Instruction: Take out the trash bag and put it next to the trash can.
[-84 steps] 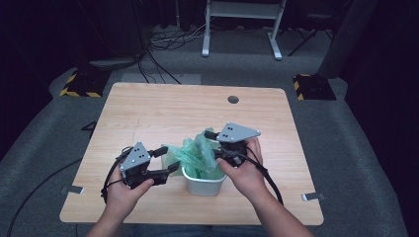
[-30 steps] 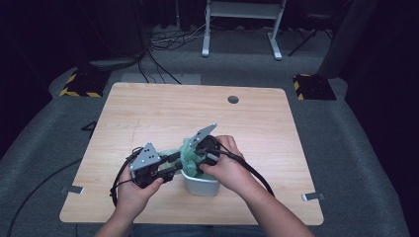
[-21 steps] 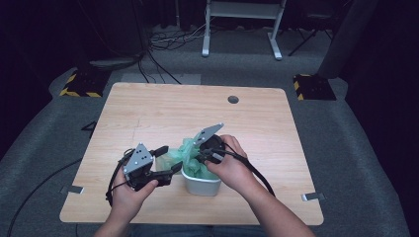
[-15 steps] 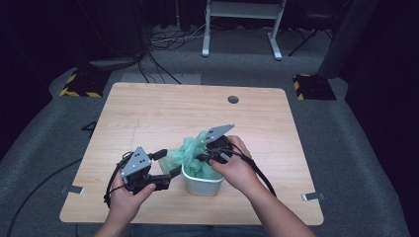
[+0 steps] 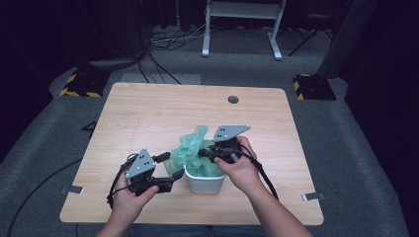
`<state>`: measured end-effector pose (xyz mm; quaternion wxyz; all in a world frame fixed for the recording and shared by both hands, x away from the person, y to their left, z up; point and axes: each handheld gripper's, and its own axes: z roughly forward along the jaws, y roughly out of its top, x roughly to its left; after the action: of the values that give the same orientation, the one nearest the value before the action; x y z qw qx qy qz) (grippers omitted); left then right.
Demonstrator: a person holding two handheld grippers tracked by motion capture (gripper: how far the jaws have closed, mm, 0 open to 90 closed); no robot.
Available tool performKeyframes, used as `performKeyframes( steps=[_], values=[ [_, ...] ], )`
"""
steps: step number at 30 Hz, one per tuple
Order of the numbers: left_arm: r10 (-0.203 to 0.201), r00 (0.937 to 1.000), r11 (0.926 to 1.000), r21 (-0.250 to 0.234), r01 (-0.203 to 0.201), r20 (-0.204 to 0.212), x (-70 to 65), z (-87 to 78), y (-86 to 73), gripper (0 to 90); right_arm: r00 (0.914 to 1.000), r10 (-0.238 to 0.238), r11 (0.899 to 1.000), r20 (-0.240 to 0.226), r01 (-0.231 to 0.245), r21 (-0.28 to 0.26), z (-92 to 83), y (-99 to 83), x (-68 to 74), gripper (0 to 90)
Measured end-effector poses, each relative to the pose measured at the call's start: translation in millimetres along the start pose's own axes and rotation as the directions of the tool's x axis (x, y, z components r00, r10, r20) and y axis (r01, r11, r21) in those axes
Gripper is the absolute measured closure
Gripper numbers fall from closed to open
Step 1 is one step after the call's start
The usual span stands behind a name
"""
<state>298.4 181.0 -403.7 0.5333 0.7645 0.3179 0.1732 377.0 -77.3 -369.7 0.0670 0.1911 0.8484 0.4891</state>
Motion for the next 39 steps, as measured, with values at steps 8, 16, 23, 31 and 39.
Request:
performKeyframes(
  steps=[8,16,23,31,39],
  values=[
    [-0.001,0.9999,0.9999,-0.011,0.0,-0.016,2.8,-3.4,-0.1,26.5,0.9999,0.012,0.994,-0.003,-0.012,-0.107,-16.5,4.2,-0.2,90.0],
    [0.006,0.9992,1.0,-0.004,-0.006,-0.04,11.4,-9.7,-10.6,26.2,0.9999,0.004,0.986,0.011,-0.002,-0.169,-31.0,12.5,1.5,89.8],
    [0.012,0.9971,0.9997,0.022,-0.01,-0.075,22.9,-16.7,-20.4,26.1,0.9995,-0.007,0.98,0.03,0.013,-0.199,-42.2,24.8,3.8,89.7],
    [-0.003,0.9939,0.9993,0.036,0.007,-0.11,38.8,-22.8,-30.4,26.0,0.9984,-0.019,0.975,0.053,0.031,-0.22,-52.9,39.5,6.6,89.2],
    [-0.037,0.9898,0.9958,0.078,0.048,-0.138,52.2,-28.0,-50.7,26.1,0.9962,-0.04,0.967,0.077,0.058,-0.249,-67.6,53.7,10.2,89.1]
  ],
)
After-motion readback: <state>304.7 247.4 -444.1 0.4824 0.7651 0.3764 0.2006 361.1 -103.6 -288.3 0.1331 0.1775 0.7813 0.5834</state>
